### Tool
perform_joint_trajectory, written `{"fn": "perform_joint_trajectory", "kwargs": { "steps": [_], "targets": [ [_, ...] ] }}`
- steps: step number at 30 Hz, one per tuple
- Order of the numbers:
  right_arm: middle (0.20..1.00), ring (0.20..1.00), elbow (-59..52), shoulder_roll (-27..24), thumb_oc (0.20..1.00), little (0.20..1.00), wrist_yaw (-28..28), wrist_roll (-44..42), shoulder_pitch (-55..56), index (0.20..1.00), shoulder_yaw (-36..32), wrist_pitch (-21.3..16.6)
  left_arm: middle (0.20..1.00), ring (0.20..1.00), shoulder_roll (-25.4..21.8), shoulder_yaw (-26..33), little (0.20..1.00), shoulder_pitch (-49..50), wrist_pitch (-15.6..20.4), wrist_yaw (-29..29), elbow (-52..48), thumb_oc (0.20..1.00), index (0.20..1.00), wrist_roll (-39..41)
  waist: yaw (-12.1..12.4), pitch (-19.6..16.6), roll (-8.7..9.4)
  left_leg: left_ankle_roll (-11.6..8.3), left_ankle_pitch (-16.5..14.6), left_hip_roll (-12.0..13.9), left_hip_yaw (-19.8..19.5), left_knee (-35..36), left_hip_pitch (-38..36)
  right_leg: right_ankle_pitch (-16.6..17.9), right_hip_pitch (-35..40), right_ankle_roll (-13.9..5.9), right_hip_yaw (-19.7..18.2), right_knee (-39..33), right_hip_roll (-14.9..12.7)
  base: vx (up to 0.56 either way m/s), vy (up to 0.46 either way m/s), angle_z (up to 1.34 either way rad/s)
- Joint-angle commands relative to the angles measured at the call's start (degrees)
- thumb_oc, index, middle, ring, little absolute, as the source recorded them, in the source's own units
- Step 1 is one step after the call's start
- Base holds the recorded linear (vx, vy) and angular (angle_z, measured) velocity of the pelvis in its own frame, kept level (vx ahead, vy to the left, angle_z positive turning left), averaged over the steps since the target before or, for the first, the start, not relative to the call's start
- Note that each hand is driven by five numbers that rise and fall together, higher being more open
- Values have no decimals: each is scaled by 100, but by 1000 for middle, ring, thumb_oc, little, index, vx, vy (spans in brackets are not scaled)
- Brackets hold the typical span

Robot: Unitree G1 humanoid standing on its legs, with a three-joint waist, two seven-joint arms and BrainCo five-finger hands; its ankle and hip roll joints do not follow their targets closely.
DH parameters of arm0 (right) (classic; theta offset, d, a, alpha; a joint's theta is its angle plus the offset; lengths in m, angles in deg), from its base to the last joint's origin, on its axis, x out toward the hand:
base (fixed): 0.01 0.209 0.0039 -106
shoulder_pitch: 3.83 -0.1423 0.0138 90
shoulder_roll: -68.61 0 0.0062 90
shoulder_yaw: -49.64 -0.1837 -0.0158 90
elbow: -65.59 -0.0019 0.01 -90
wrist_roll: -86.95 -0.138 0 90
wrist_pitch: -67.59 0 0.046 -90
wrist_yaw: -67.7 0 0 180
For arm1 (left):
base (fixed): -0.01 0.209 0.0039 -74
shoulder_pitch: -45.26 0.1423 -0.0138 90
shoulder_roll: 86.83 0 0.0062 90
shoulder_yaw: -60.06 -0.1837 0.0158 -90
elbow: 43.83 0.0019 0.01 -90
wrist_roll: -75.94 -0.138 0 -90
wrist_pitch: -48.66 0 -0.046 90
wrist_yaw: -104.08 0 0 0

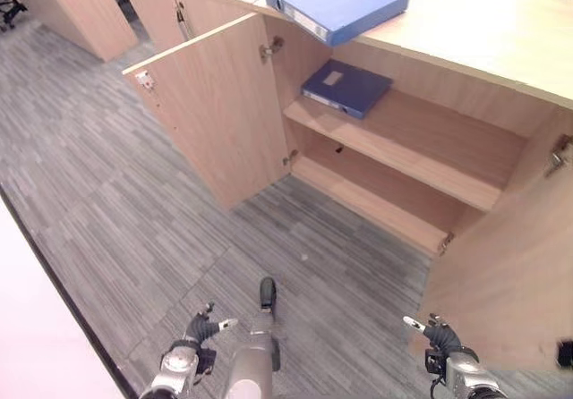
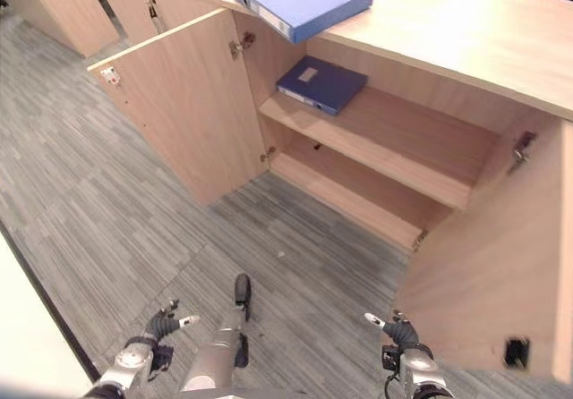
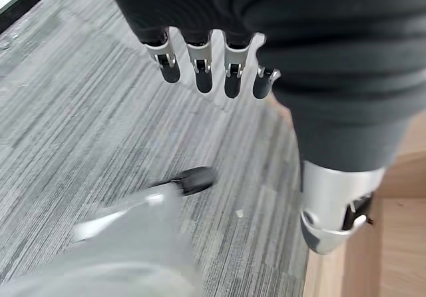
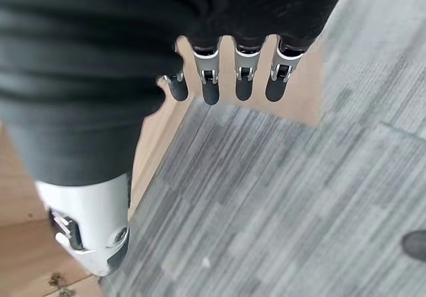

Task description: Put the empty folder in the office cabinet

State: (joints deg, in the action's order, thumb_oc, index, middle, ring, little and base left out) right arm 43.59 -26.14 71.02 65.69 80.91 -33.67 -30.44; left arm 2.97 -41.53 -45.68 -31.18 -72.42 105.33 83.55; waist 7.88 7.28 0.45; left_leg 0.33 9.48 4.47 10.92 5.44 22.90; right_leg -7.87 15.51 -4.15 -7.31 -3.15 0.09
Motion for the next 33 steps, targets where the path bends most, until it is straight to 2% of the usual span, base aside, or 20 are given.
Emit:
{"fn": "perform_joint_trajectory", "kwargs": {
  "steps": [1,2,3,7,11,12,13,14,15,16,17,18,19,20,21,23,24,28,30,33],
  "targets": [
    [1000,1000,-426,-220,1000,1000,-9,242,221,1000,20,-26,1000,1000,-65,224,1000,-342,161,127,-148,1000,1000,107,227,-310,-216,-1194,273,1351,425,-118,-563,-136,-342,-946,117,-185,-938,478,419,-97],
    [1000,1000,-426,-219,1000,1000,-9,242,222,1000,20,-26,1000,1000,-66,224,1000,-342,161,127,-148,1000,1000,107,231,-309,-214,-1194,272,1350,429,-117,-566,-137,-341,-947,114,-185,-941,344,404,-97],
    [1000,1000,-436,-150,1000,1000,-17,244,192,1000,37,-10,1000,1000,-104,242,1000,-350,143,111,-147,1000,1000,127,283,-349,-200,-1208,443,1388,576,-152,-637,-48,-466,-1050,208,-185,-1093,215,300,-104],
    [1000,1000,-514,-30,1000,1000,-2,186,140,1000,16,-50,1000,1000,-220,170,1000,-443,165,126,-151,1000,1000,112,277,-439,-102,-1167,448,1380,877,-266,-720,157,-562,-1085,460,-185,-1367,249,256,-38],
    [1000,1000,-761,145,1000,1000,-34,107,78,1000,77,-79,1000,1000,-412,86,1000,-559,153,103,-378,1000,1000,112,211,-438,63,-912,3,1028,987,-262,-1045,1238,-1193,-1085,712,461,-1748,228,248,21],
    [1000,1000,-864,138,1000,1000,-35,103,52,1000,100,-82,1000,1000,-452,80,1000,-561,154,78,-500,1000,1000,141,195,-401,62,-850,-70,931,970,-272,-1077,1448,-1349,-1085,759,626,-1824,70,144,18],
    [1000,1000,-866,138,1000,1000,-34,103,49,1000,100,-81,1000,1000,-453,83,1000,-562,152,77,-502,1000,1000,141,209,-414,52,-850,-56,950,980,-270,-1060,1470,-1376,-1085,742,620,-1806,88,264,11],
    [1000,1000,-1002,139,1000,1000,3,101,-46,1000,146,-114,1000,1000,-520,91,1000,-556,166,107,-647,1000,1000,150,231,-346,113,-765,-230,778,889,-331,-1093,1834,-1560,-1085,756,744,-1950,59,200,-7],
    [1000,1000,-1002,139,1000,1000,3,101,-46,1000,145,-114,1000,1000,-520,90,1000,-556,166,107,-647,1000,1000,150,237,-354,112,-765,-233,784,893,-337,-1082,1837,-1572,-1085,749,745,-1946,165,435,-33],
    [1000,1000,-1046,145,1000,1000,-4,0,-76,1000,117,-122,1000,1000,-500,42,1000,-569,182,65,-646,1000,1000,151,167,-334,193,-648,-420,503,740,-379,-1196,1840,-1620,-1085,663,678,-1812,122,348,-40],
    [1000,1000,-1024,146,1000,1000,4,-63,-82,1000,105,-149,1000,1000,-516,36,1000,-583,202,73,-627,1000,1000,163,158,-340,238,-585,-515,365,720,-352,-1258,1734,-1628,-1085,545,602,-1670,115,347,-32],
    [1000,1000,-1023,147,1000,1000,4,-64,-87,1000,105,-149,1000,1000,-517,38,1000,-586,203,72,-626,1000,1000,164,170,-347,237,-585,-507,377,731,-364,-1237,1752,-1651,-1085,529,599,-1662,99,367,-40],
    [1000,1000,-1086,131,1000,1000,18,-123,-76,1000,97,-174,1000,1000,-556,17,1000,-625,221,62,-676,1000,1000,176,139,-336,288,-420,-709,83,709,-269,-1399,1423,-1770,-1085,369,528,-1286,108,351,-35],
    [1000,1000,-1067,128,1000,1000,8,-146,-64,1000,105,-177,1000,1000,-564,15,1000,-621,225,47,-701,1000,1000,191,135,-331,285,-347,-773,-21,669,-259,-1435,1208,-1801,-1085,333,509,-1107,106,349,-58],
    [1000,1000,-1066,128,1000,1000,8,-147,-69,1000,106,-177,1000,1000,-565,18,1000,-624,225,47,-702,1000,1000,191,145,-348,285,-350,-761,-7,680,-272,-1400,1229,-1837,-1085,318,508,-1097,68,200,-56],
    [1000,1000,-938,149,1000,1000,26,-279,-39,1000,72,-196,1000,1000,-570,-5,1000,-699,199,20,-666,1000,1000,195,64,-275,265,-170,-985,-288,474,-295,-1587,894,-2082,-958,172,569,-506,159,261,-8],
    [1000,1000,-898,152,1000,1000,39,-314,-31,1000,66,-205,1000,1000,-563,-9,1000,-718,198,29,-647,1000,1000,188,36,-213,246,-114,-1113,-380,384,-348,-1690,818,-2047,-922,196,633,-403,140,179,50],
    [1000,1000,-860,146,1000,1000,57,-397,-12,1000,41,-241,1000,1000,-532,-3,1000,-712,203,12,-686,1000,1000,224,70,-176,234,-44,-1264,-455,271,-497,-1758,735,-1976,-836,434,793,-326,75,32,7],
    [1000,1000,-846,136,1000,1000,95,-420,-27,1000,-23,-254,1000,1000,-519,25,1000,-621,217,-6,-807,1000,1000,282,168,-255,219,-30,-1350,-391,230,-591,-1711,680,-1874,-846,613,865,-496,68,-32,-24],
    [1000,1000,-900,104,1000,1000,109,-514,-29,1000,-130,-290,1000,1000,-512,5,1000,-531,237,-36,-854,1000,1000,304,203,-345,192,-38,-1384,-379,196,-646,-1683,748,-1836,-875,550,759,-632,80,1,-28]
  ]
}}
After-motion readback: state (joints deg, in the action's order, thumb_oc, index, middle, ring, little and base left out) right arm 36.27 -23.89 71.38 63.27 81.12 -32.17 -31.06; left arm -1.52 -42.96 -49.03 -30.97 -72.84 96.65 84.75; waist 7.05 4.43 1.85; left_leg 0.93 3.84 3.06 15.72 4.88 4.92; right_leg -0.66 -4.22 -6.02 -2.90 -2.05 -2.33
